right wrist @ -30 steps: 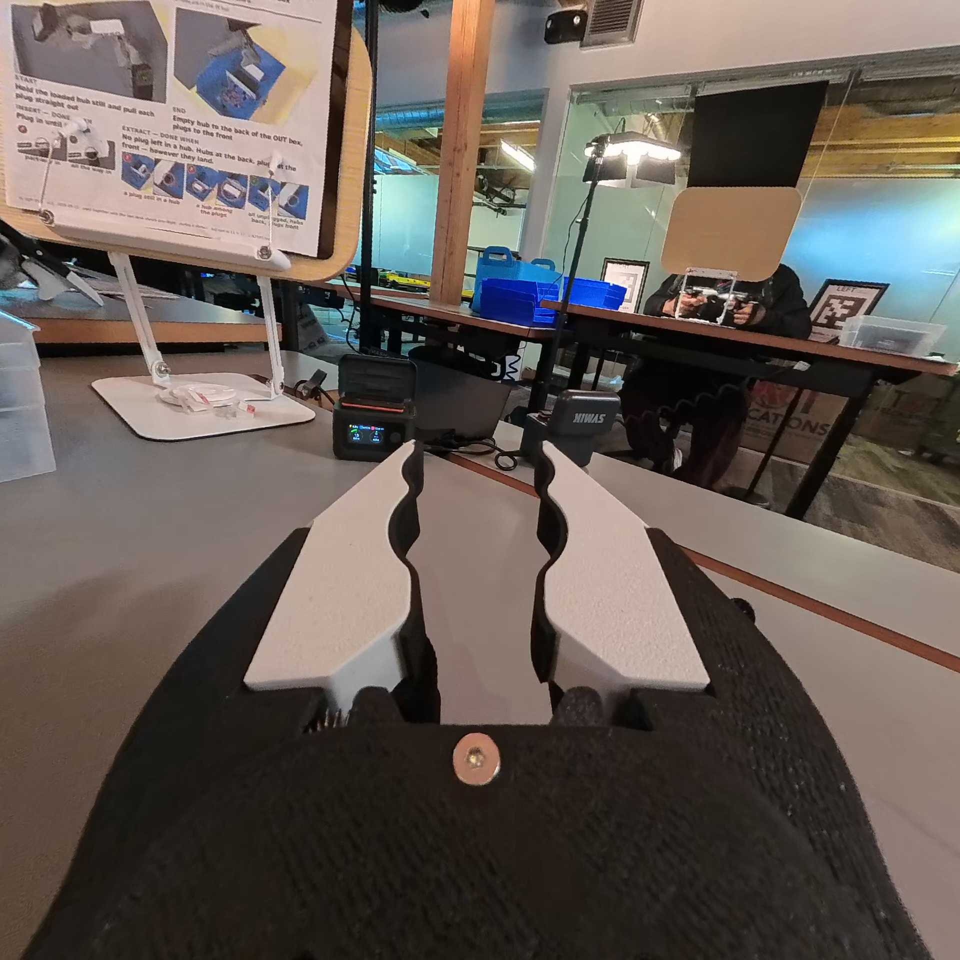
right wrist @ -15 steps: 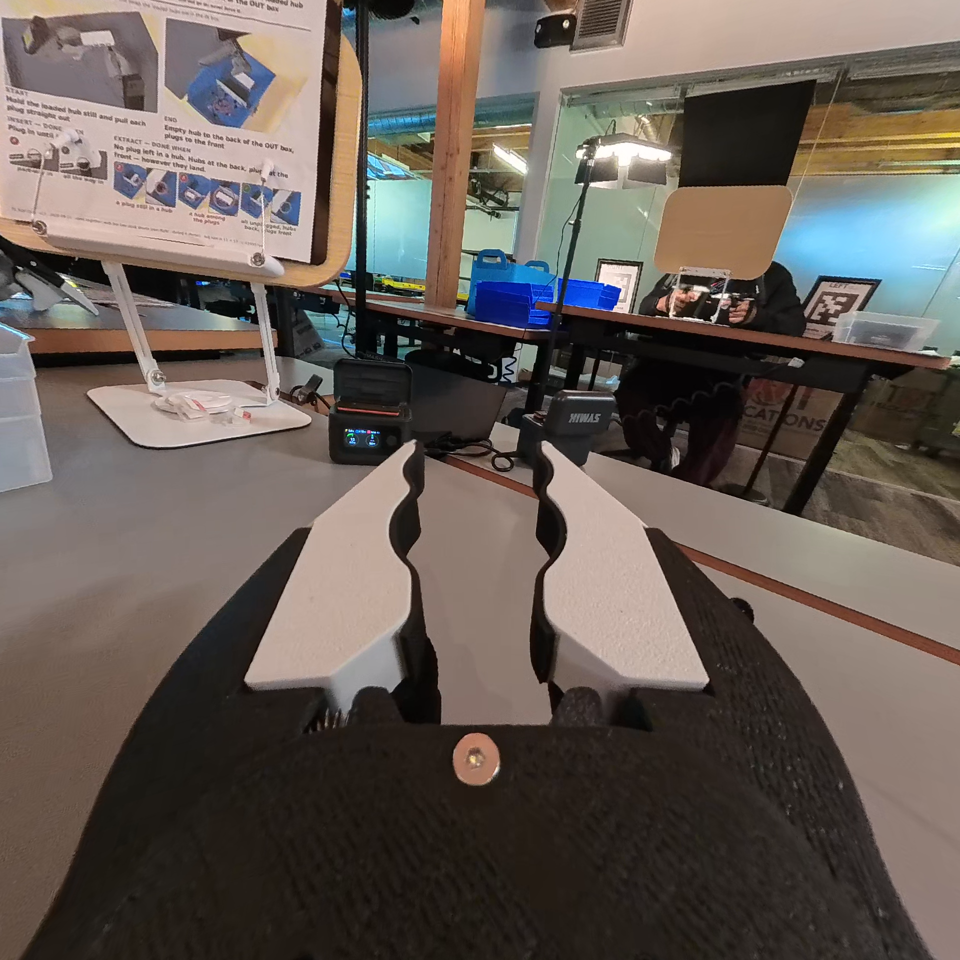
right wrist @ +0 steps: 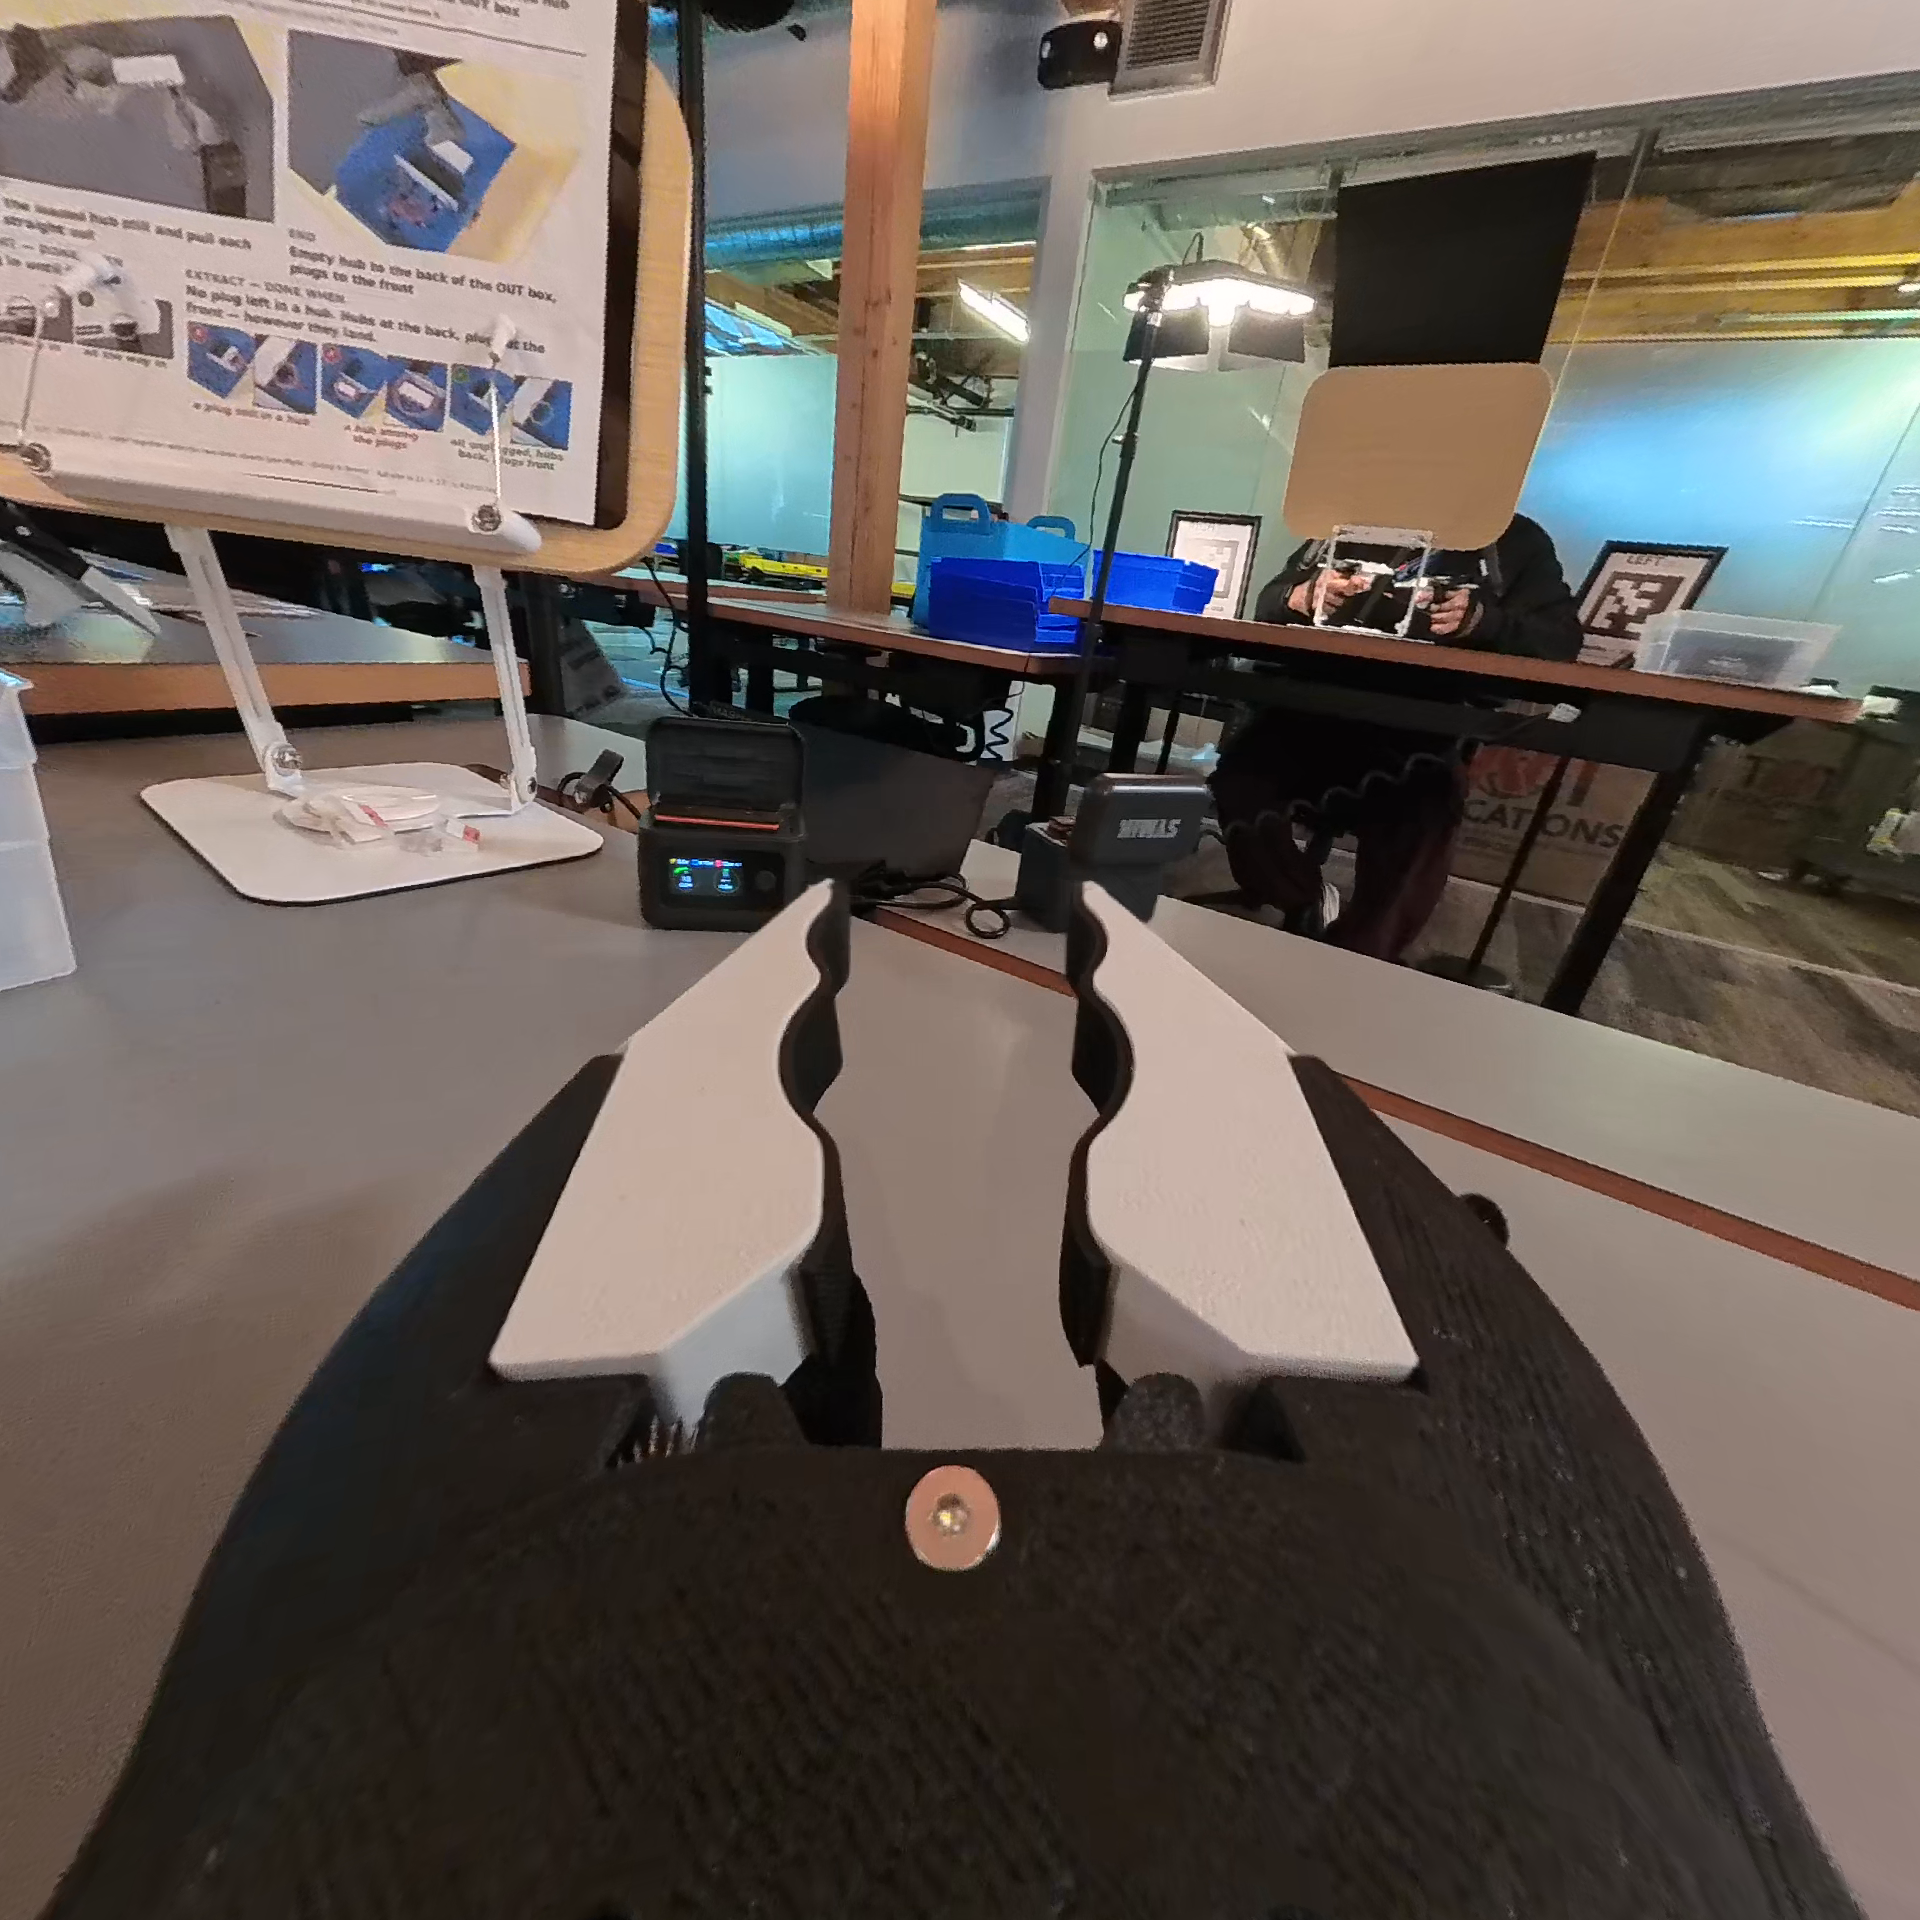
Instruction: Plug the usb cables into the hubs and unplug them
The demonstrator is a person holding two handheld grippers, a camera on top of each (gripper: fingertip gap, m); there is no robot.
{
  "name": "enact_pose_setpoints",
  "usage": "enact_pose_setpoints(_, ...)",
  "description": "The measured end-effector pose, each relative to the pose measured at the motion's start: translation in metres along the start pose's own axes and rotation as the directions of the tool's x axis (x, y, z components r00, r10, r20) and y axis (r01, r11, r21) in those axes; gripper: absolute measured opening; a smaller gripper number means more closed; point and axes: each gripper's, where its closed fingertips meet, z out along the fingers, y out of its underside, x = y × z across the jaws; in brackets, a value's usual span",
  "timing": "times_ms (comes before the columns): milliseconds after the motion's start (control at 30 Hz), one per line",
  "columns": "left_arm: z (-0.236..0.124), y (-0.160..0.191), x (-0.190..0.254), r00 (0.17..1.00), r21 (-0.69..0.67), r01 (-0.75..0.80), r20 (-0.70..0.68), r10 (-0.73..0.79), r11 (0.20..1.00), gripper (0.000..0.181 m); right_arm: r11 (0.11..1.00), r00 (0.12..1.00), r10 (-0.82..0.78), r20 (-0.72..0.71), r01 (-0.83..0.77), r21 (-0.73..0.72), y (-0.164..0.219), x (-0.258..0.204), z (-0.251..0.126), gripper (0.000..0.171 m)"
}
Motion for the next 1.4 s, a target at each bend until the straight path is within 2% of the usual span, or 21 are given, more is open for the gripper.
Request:
enact_pose_setpoints(133, 0.015, -0.064, 0.003, 1.000, 0.109, 0.017, -0.021, -0.015, 0.994, 0.031, 1.000, 0.999, 0.005, -0.052, -0.004, 0.017, -0.004, 0.012, -0.004, 0.039)
enact_pose_setpoints(267, 0.050, -0.092, 0.044, 0.994, 0.165, 0.066, -0.100, -0.050, 0.984, 0.032, 0.999, 0.994, -0.004, -0.108, 0.008, 0.037, -0.008, 0.027, -0.011, 0.037)
enact_pose_setpoints(367, 0.088, -0.080, 0.092, 0.983, 0.107, 0.100, -0.167, -0.082, 0.989, 0.032, 0.999, 0.992, 0.019, -0.124, -0.015, 0.037, -0.008, 0.033, -0.014, 0.034)
enact_pose_setpoints(500, 0.131, -0.041, 0.176, 0.963, -0.006, 0.075, -0.258, -0.074, 0.997, 0.031, 0.999, 0.988, 0.035, -0.149, -0.030, 0.037, -0.007, 0.041, -0.016, 0.033)
enact_pose_setpoints(600, 0.150, -0.006, 0.239, 0.961, -0.092, -0.018, -0.275, -0.008, 0.996, 0.031, 0.999, 0.988, 0.033, -0.153, -0.028, 0.038, -0.007, 0.041, -0.016, 0.033)
enact_pose_setpoints(667, 0.156, 0.019, 0.278, 0.957, -0.148, -0.137, -0.276, 0.092, 0.979, 0.031, 0.999, 0.988, 0.027, -0.149, -0.022, 0.034, -0.006, 0.040, -0.015, 0.033)
enact_pose_setpoints(767, 0.155, 0.046, 0.331, 0.915, -0.178, -0.335, -0.296, 0.274, 0.925, 0.031, 0.999, 0.990, 0.022, -0.139, -0.018, 0.029, -0.006, 0.037, -0.014, 0.032)
enact_pose_setpoints(867, 0.147, 0.063, 0.371, 0.867, -0.200, -0.456, -0.321, 0.382, 0.867, 0.031, 1.000, 0.991, 0.011, -0.131, -0.008, 0.024, -0.005, 0.034, -0.013, 0.032)
enact_pose_setpoints(1033, 0.119, 0.073, 0.410, 0.806, -0.241, -0.585, -0.277, 0.523, 0.775, 0.026, 1.000, 0.995, 0.004, -0.103, -0.001, 0.023, -0.005, 0.028, -0.011, 0.032)
enact_pose_setpoints(1167, 0.114, 0.076, 0.427, 0.757, -0.231, -0.653, -0.236, 0.609, 0.722, 0.026, 1.000, 0.996, -0.026, -0.087, 0.026, 0.007, -0.003, 0.023, -0.011, 0.032)
enact_pose_setpoints(1233, 0.112, 0.079, 0.434, 0.733, -0.227, -0.679, -0.242, 0.635, 0.698, 0.026, 0.999, 0.996, -0.033, -0.081, 0.033, 0.004, -0.003, 0.021, -0.011, 0.032)
enact_pose_setpoints(1300, 0.105, 0.086, 0.448, 0.730, -0.218, -0.678, -0.310, 0.609, 0.702, 0.031, 0.999, 0.997, -0.035, -0.072, 0.035, 0.003, -0.003, 0.018, -0.012, 0.033)
enact_pose_setpoints(1367, 0.089, 0.088, 0.454, 0.764, -0.219, -0.624, -0.374, 0.526, 0.750, 0.032, 0.999, 0.997, -0.040, -0.068, 0.040, 0.004, -0.004, 0.017, -0.013, 0.033)
enact_pose_setpoints(1400, 0.079, 0.083, 0.456, 0.797, -0.210, -0.558, -0.405, 0.448, 0.802, 0.037, 0.999, 0.997, -0.042, -0.067, 0.042, 0.004, -0.004, 0.016, -0.013, 0.033)
